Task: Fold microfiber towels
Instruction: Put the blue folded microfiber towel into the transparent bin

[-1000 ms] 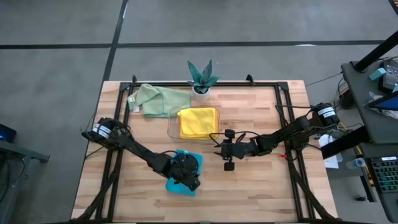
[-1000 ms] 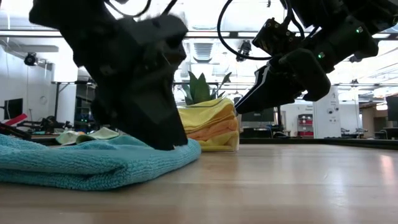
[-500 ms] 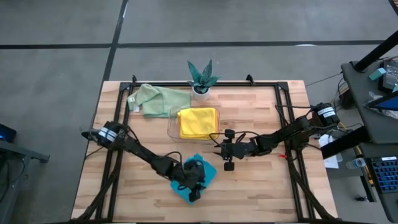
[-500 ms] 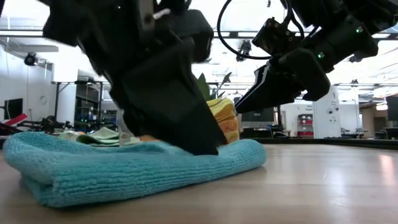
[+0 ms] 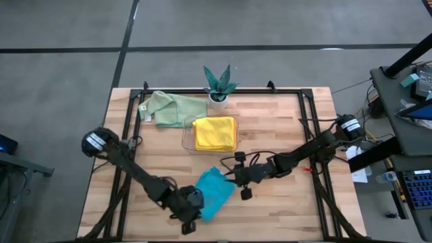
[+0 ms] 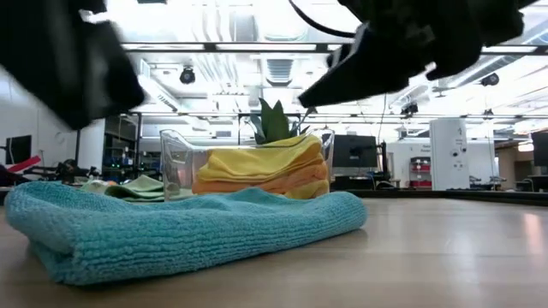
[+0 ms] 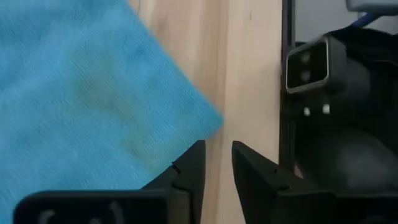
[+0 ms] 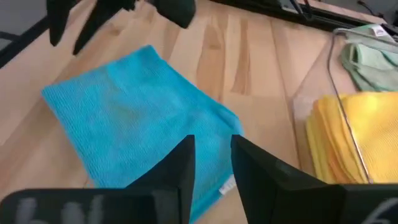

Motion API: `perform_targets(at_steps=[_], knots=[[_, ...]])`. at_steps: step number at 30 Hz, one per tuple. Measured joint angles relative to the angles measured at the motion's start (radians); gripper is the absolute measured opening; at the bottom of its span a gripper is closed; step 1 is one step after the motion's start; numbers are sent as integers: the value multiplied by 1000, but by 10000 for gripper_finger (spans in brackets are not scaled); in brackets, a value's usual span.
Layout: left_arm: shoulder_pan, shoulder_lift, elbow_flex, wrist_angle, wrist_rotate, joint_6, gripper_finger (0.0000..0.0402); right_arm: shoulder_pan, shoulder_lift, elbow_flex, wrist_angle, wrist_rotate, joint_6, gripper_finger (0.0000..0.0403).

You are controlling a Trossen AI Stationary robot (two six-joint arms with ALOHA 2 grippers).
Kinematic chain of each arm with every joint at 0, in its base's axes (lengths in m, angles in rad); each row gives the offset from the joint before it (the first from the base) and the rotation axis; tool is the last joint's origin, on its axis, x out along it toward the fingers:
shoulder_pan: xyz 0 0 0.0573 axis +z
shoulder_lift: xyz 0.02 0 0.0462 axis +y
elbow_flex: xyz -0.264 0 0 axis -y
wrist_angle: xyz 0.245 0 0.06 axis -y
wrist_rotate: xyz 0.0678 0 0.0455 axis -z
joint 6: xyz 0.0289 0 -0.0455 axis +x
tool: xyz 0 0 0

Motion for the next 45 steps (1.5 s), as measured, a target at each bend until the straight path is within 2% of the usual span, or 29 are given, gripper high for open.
perform_targets(at_steps=[7,12,16,23,30,33,39,41,45], knots=[[-68,4,-44,-71,-149,-164,43,0,145,148,-100,-93,-35,53],[-65,4,-99,-77,-204,-176,38,11,238,242,-322,-103,-30,30],[-44,6,-155,-78,-225,-176,38,13,288,292,-428,-102,-2,23],[25,-11,-183,-192,-332,-159,37,30,304,342,-513,-101,115,22],[39,-108,-176,-193,-278,-111,37,49,254,362,-571,-95,213,22],[26,-145,-173,-188,-259,-169,37,51,230,360,-621,-81,236,22],[-12,-188,-173,-173,-264,-303,37,81,179,345,-752,71,302,22],[-26,-183,-173,-168,-275,-415,37,95,163,326,-772,107,330,22],[-65,-156,-178,-134,-281,-768,37,120,116,265,-770,118,380,22]])
